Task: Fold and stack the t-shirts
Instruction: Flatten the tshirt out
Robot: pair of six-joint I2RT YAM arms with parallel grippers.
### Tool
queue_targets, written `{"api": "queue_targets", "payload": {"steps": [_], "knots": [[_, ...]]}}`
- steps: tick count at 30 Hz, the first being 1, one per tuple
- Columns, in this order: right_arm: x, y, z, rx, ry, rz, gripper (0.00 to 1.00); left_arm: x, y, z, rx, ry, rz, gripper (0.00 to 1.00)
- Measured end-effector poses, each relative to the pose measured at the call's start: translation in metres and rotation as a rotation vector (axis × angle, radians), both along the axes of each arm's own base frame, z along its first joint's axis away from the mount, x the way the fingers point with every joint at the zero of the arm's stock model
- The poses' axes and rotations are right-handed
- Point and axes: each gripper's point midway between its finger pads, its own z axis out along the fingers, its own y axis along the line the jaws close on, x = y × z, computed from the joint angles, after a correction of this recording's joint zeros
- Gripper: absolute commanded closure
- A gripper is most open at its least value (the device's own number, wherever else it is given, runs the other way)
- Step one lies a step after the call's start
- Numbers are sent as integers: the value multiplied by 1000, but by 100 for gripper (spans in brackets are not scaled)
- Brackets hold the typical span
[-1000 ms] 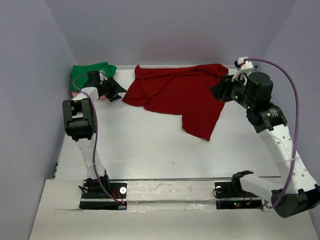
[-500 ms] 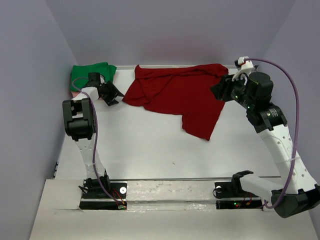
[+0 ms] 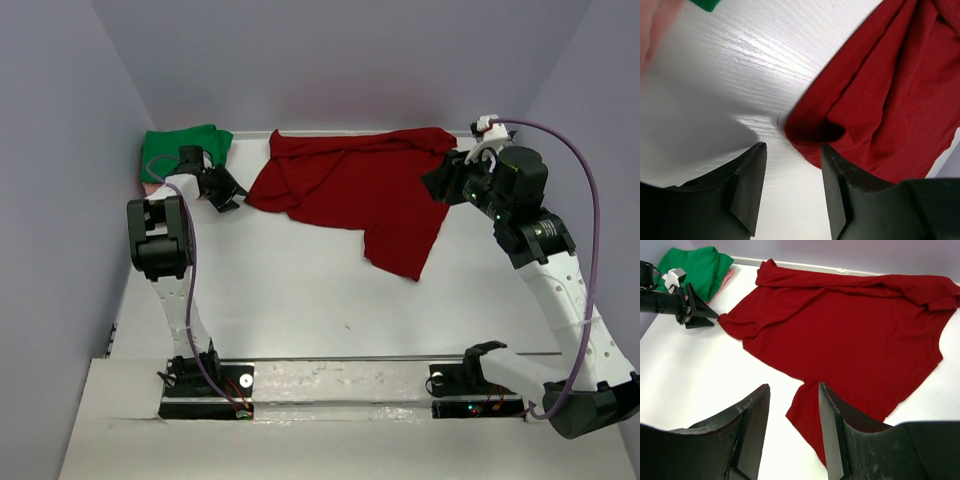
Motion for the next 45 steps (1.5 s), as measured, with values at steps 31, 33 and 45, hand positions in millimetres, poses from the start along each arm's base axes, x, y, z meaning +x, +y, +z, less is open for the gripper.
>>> {"api": "queue_targets", "payload": {"steps": [31,33,45], "knots": [[-44,-12,-207,-48,541,-335,52,-12,-33,5,-8,18,-32,100],[-73,2,-234,-75,625,-323,53,-12,-38,22,-5,-16,-43,100],[-119,-18,-283,-87,718,-595,52,-13,-44,56,-2,-85,-64,100]]}}
